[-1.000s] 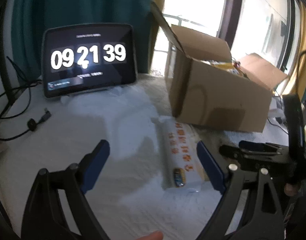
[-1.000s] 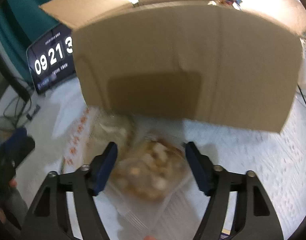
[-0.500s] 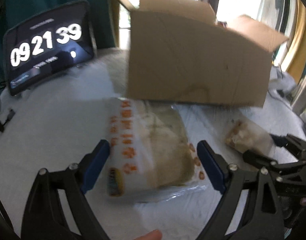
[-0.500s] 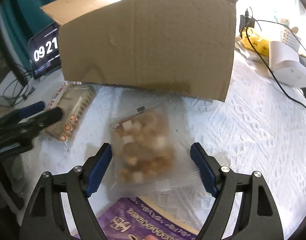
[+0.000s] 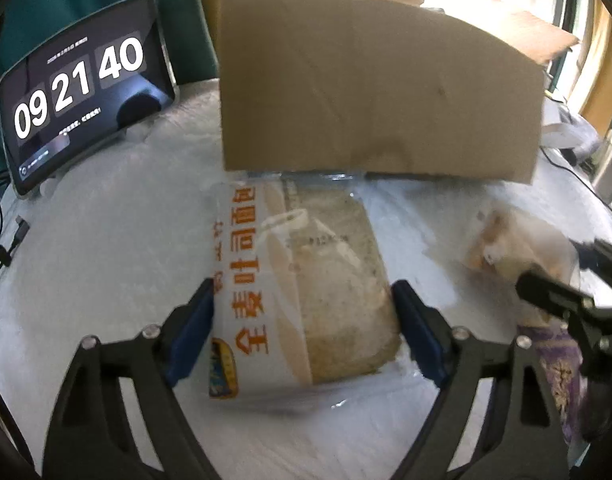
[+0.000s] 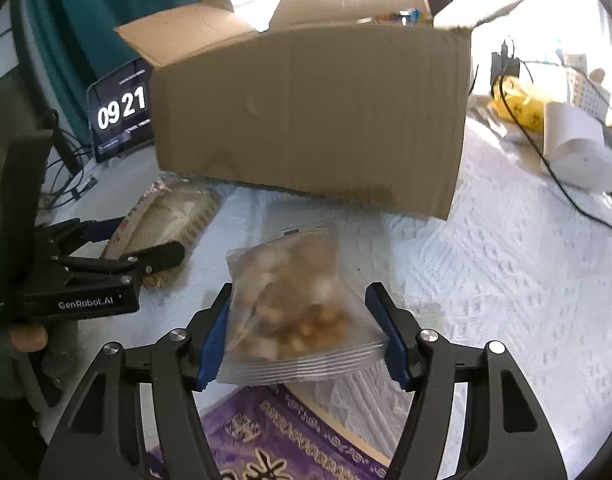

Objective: Organize snacks
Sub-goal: 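Grasp the clear nut bag with the right tool while the left tool grasps the white bread bag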

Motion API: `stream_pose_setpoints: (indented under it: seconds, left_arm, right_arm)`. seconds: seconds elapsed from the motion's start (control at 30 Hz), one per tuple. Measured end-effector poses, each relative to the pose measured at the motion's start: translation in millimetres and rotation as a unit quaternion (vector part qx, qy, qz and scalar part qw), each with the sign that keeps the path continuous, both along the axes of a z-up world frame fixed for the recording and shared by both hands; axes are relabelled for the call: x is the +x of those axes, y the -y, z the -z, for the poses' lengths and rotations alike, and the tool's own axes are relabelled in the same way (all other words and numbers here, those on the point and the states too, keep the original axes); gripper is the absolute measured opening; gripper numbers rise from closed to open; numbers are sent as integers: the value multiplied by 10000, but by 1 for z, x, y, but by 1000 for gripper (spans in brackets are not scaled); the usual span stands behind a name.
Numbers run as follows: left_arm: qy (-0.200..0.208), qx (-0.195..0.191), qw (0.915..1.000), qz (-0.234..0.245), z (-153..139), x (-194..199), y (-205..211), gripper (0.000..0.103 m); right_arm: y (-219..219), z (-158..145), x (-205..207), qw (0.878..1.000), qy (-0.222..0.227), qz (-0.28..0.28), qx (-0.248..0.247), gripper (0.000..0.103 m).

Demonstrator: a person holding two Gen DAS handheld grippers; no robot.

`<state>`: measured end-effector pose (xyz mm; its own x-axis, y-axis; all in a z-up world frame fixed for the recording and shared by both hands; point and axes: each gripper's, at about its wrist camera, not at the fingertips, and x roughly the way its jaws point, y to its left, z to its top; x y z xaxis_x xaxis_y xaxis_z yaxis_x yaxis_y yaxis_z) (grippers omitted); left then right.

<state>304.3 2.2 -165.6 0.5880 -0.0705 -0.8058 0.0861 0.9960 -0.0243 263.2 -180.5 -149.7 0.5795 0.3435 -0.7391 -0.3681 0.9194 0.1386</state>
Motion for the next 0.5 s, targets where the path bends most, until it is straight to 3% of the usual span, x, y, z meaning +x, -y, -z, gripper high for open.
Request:
stream_pose_setpoints:
  seconds: [0.2, 0.5]
  left_arm:
    - [48, -482, 9988, 57, -8, -34, -2, 85]
    - [737, -509, 9959, -107, -64, -68, -14, 85]
  right_arm:
    - [24, -18, -14, 9998, 124, 23, 161, 68]
    - [33, -59, -22, 9982, 508, 26, 320, 68]
